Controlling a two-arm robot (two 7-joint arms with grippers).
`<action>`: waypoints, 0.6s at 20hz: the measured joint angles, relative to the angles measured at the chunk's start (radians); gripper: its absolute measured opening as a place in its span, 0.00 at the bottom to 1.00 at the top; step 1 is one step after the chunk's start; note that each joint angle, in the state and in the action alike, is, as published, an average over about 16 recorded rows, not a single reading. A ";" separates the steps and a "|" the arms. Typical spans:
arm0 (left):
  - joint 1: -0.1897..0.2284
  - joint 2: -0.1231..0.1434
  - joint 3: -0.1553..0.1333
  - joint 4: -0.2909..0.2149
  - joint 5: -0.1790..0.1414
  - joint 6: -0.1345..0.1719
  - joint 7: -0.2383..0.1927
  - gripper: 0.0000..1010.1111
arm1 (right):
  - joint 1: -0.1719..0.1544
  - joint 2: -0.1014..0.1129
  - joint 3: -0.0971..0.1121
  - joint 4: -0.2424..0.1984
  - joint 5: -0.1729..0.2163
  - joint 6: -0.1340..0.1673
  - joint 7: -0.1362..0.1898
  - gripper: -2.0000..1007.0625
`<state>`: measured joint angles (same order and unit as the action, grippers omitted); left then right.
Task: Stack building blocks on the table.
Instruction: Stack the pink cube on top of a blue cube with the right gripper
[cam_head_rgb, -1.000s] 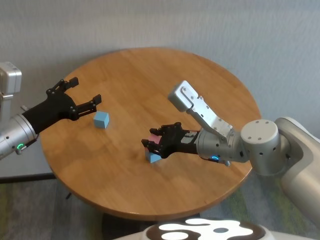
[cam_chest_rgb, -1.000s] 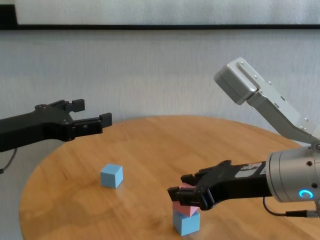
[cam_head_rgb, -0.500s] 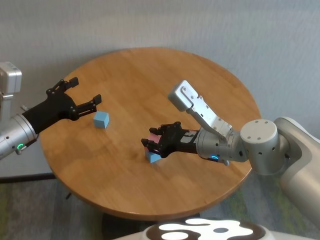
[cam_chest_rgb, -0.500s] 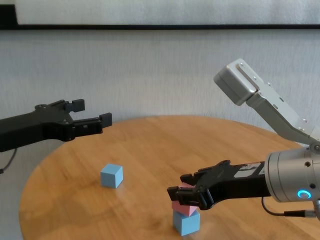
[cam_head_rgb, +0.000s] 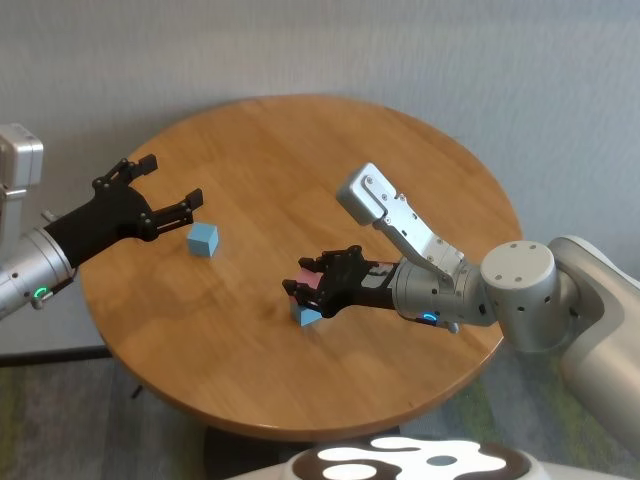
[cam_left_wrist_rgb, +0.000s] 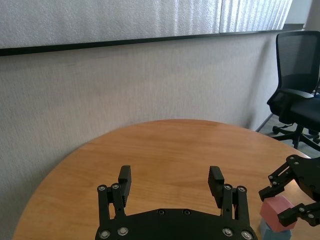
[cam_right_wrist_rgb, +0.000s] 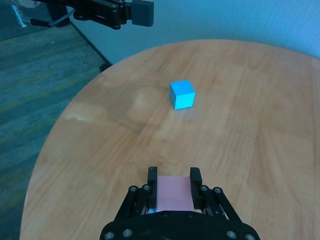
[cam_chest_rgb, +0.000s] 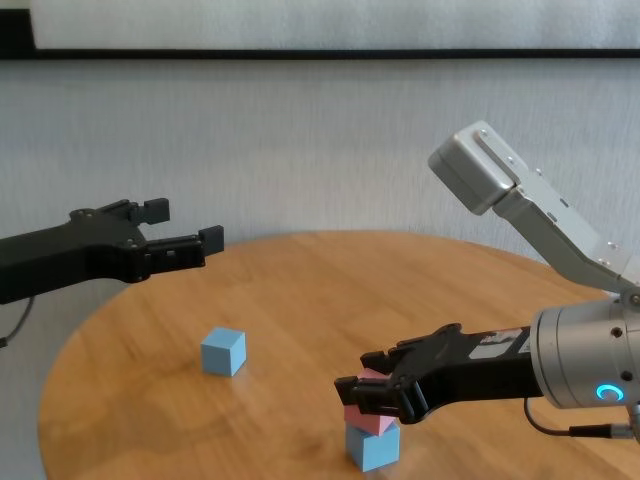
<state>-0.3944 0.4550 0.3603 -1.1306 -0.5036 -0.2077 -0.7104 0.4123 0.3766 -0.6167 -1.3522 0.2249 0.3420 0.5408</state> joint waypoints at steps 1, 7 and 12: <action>0.000 0.000 0.000 0.000 0.000 0.000 0.000 0.99 | 0.000 0.000 0.000 0.000 0.000 0.000 0.000 0.35; 0.000 0.000 0.000 0.000 0.000 0.000 0.000 0.99 | -0.001 0.000 0.000 -0.001 0.000 0.000 0.000 0.35; 0.000 0.000 0.000 0.000 0.000 0.000 0.000 0.99 | 0.000 0.001 0.000 -0.001 0.000 0.000 -0.001 0.39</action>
<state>-0.3943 0.4550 0.3603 -1.1306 -0.5036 -0.2077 -0.7103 0.4119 0.3773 -0.6165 -1.3533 0.2249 0.3423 0.5399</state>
